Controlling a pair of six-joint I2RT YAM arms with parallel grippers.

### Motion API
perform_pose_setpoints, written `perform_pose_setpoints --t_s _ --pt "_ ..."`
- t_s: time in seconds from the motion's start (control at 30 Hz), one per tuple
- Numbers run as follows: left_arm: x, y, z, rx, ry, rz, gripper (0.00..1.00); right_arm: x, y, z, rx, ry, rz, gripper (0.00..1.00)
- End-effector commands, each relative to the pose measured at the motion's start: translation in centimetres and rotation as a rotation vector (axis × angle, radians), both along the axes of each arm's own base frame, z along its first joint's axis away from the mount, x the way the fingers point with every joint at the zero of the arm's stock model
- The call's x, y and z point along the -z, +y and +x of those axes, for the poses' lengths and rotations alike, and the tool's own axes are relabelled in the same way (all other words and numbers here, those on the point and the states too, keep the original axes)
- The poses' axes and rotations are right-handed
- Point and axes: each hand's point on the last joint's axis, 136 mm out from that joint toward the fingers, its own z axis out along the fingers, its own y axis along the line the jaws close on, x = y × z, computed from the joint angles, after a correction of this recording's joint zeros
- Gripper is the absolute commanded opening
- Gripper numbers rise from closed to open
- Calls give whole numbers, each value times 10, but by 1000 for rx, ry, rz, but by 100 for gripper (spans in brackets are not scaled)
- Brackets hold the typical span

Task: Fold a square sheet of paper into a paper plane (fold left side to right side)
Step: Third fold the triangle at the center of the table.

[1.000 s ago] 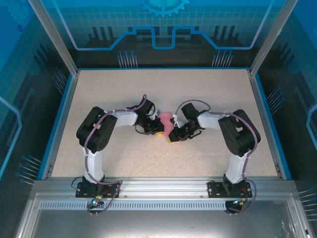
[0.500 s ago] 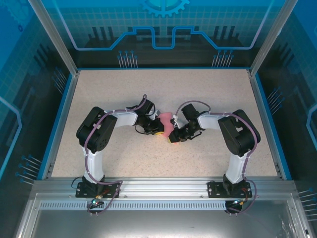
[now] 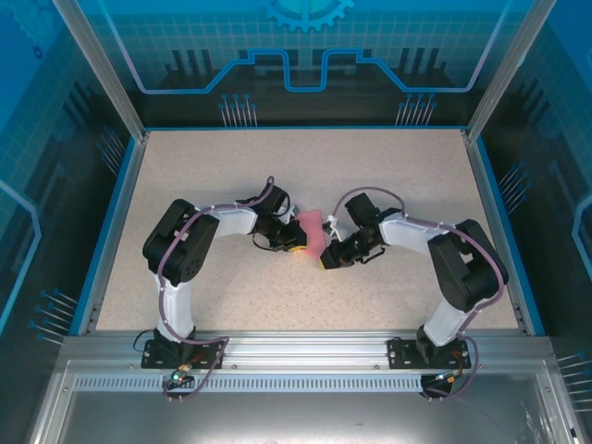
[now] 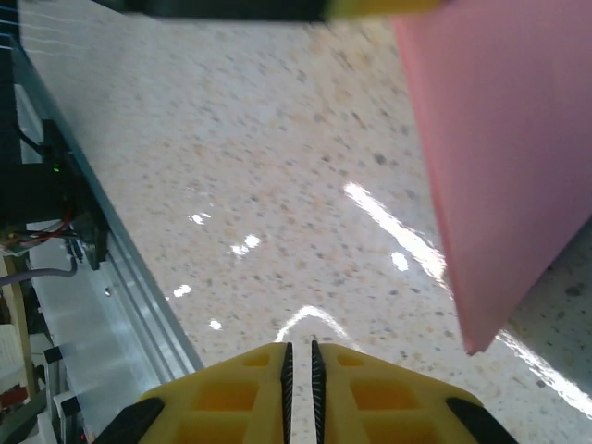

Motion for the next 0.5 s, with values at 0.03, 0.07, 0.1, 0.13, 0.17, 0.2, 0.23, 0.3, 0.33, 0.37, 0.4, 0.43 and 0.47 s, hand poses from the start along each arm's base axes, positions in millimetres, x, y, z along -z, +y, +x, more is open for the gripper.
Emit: perform_pose_setpoints --t_s 0.03,0.07,0.1,0.13,0.17,0.2,0.23,0.3,0.33,0.37,0.4,0.43,0.47 --pt "37 25 -22 -14 85 160 13 -14 4 21 32 -48 -1 15" --pt "38 25 -22 -14 85 160 13 -8 6 24 37 -37 -14 15" --pt "37 25 -22 -13 83 158 13 -2 8 26 35 -27 -31 14" --pt "37 26 -22 -15 85 159 13 4 10 26 31 -17 -41 13" --pt "37 25 -21 -15 84 158 13 11 12 26 28 0 -55 13" --pt "36 25 -21 -17 81 157 13 18 12 25 33 14 -68 13" --pt "36 25 -21 -18 82 154 13 23 12 26 42 22 -77 12" --pt "36 25 -21 -17 81 153 13 34 7 28 79 36 -106 11" --pt "36 25 -21 -17 80 155 13 37 5 30 94 41 -110 11" --pt "35 25 -20 -17 79 152 13 40 3 31 109 49 -113 10" --pt "35 24 -20 -15 78 151 13 43 2 30 119 61 -115 9" --pt "34 24 -21 -14 77 151 13 45 1 30 121 70 -117 9" --pt "34 24 -21 -12 77 151 13 48 1 28 123 82 -123 9"
